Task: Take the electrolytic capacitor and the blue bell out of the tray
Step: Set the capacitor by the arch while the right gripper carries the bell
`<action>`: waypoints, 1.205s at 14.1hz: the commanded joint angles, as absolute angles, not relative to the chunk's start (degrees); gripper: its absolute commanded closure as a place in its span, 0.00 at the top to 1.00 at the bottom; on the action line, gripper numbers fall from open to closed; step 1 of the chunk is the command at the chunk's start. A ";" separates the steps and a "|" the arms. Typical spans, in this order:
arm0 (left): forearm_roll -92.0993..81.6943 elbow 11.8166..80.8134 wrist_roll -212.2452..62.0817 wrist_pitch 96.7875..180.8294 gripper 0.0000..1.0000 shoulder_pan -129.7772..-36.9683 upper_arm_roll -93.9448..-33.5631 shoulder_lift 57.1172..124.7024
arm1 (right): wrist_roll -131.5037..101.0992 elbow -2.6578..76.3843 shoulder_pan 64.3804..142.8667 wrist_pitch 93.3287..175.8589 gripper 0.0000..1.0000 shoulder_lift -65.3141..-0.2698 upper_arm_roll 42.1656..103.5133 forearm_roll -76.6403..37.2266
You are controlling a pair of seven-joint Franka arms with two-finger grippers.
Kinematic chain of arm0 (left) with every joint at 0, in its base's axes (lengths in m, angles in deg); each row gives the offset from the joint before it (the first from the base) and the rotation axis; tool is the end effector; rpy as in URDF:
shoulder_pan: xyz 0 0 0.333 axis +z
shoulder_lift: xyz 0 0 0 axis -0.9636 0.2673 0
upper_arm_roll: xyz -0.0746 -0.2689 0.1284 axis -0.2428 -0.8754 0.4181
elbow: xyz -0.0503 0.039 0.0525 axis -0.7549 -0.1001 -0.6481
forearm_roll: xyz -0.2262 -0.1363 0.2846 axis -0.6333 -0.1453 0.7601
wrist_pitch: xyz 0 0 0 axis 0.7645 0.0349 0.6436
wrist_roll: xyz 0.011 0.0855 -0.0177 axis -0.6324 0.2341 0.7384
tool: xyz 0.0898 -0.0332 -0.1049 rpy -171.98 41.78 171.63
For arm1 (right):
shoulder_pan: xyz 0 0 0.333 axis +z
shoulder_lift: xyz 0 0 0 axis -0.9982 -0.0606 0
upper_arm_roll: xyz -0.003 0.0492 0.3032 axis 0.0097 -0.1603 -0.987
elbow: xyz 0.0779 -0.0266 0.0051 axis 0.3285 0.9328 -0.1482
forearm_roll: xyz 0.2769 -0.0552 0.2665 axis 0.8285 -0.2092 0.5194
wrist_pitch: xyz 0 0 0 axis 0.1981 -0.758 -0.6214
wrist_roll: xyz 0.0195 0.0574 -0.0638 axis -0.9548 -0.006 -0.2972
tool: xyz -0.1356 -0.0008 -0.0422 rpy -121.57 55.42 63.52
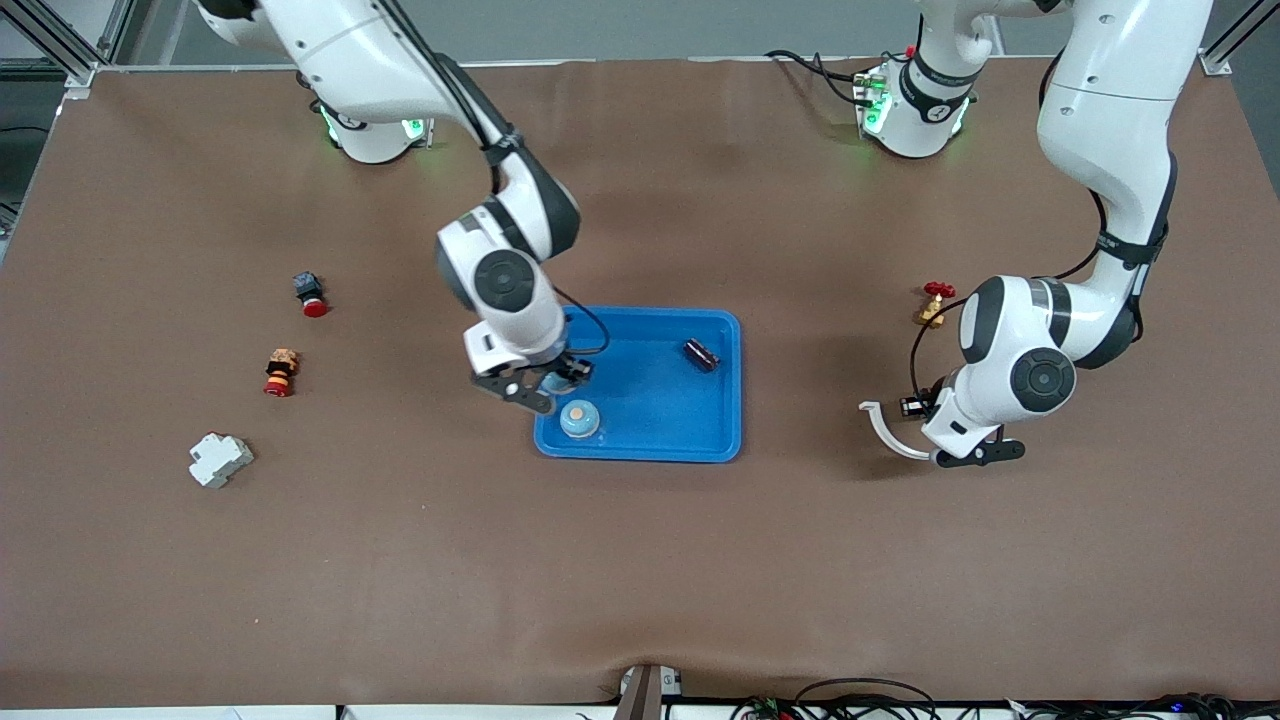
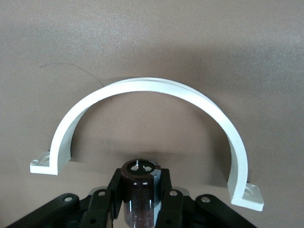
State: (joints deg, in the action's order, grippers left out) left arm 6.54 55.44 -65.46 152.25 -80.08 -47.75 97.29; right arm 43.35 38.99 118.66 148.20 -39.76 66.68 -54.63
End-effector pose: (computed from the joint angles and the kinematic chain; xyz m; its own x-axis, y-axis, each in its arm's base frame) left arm 0.5931 -0.0792 0.1534 0.9787 0.1168 -0.1689 0.1083 -0.9924 -0.0588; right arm 0.5437 0.3528 0.2211 0.9253 -0.3756 -0.0517 -0.3753 -0.9268 0.0151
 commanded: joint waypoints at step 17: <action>1.50 38.02 -44.57 127.56 1.00 -81.27 -57.27 91.74 | -23.16 50.69 79.76 150.18 0.00 -32.08 65.81 -53.48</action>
